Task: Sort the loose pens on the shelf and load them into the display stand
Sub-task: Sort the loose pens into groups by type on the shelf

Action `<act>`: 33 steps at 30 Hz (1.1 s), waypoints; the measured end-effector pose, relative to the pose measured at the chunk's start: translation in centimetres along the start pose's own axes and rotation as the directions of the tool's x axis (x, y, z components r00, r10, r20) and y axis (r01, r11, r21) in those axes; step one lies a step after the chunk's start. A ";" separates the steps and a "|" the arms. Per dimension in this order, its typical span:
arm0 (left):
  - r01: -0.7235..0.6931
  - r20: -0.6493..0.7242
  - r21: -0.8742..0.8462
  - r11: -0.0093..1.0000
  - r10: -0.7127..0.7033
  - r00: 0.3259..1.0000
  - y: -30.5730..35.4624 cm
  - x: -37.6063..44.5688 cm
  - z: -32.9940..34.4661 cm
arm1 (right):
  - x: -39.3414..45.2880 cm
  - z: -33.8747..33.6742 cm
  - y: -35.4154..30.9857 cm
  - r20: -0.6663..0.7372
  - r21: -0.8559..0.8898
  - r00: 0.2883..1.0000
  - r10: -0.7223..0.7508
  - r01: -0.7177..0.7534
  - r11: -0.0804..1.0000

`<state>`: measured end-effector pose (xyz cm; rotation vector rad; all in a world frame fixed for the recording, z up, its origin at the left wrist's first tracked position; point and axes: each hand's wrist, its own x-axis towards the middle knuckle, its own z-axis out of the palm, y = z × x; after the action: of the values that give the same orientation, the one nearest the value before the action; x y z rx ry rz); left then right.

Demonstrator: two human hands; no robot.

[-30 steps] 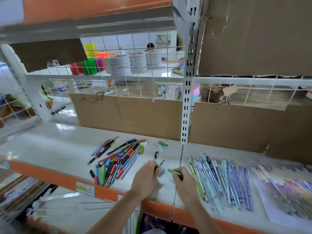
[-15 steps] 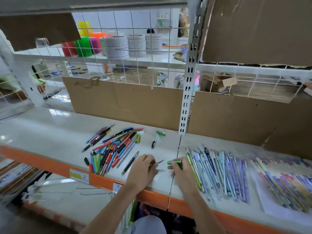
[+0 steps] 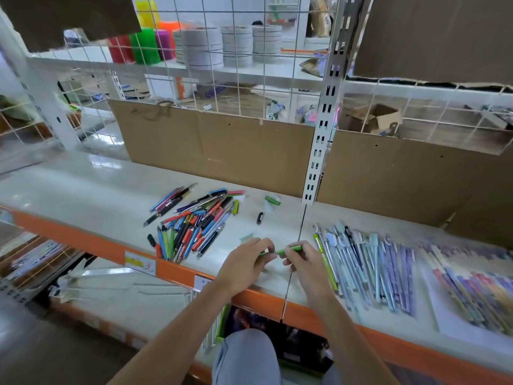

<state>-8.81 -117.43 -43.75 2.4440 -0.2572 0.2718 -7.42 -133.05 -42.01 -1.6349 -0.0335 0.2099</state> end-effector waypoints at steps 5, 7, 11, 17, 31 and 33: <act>0.033 0.048 -0.100 0.994 -0.029 0.998 -0.2 0.3 0.0 | -0.1 -0.1 0.0 0.041 -0.011 0.999 -0.033 0.034 0.999; 0.037 0.058 -0.124 0.992 -0.030 0.998 -0.4 0.3 0.0 | 0.0 -0.2 0.1 0.048 0.004 0.998 -0.037 0.037 0.999; -0.010 0.052 -0.113 0.993 0.016 0.999 -0.7 0.3 -0.1 | 0.1 -0.3 0.2 0.072 0.010 0.996 -0.052 0.051 0.999; -0.022 -0.040 -0.116 0.993 0.018 0.999 -0.9 0.5 -0.1 | 0.6 1.0 -0.2 0.016 -0.002 1.000 0.000 0.000 1.000; 0.095 -0.162 -0.059 0.994 -0.103 0.981 0.4 0.0 -0.4 | 1.5 4.2 -1.5 -0.055 -0.107 0.987 0.151 -0.156 0.982; 0.094 -0.146 -0.028 0.995 -0.098 0.985 0.5 -0.3 -0.6 | 1.9 4.2 -2.0 -0.034 -0.203 0.996 0.084 -0.089 0.975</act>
<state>-9.27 -117.39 -43.09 2.3931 -0.0772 0.4024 -6.04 -128.51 -40.48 -1.8457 0.0373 0.2593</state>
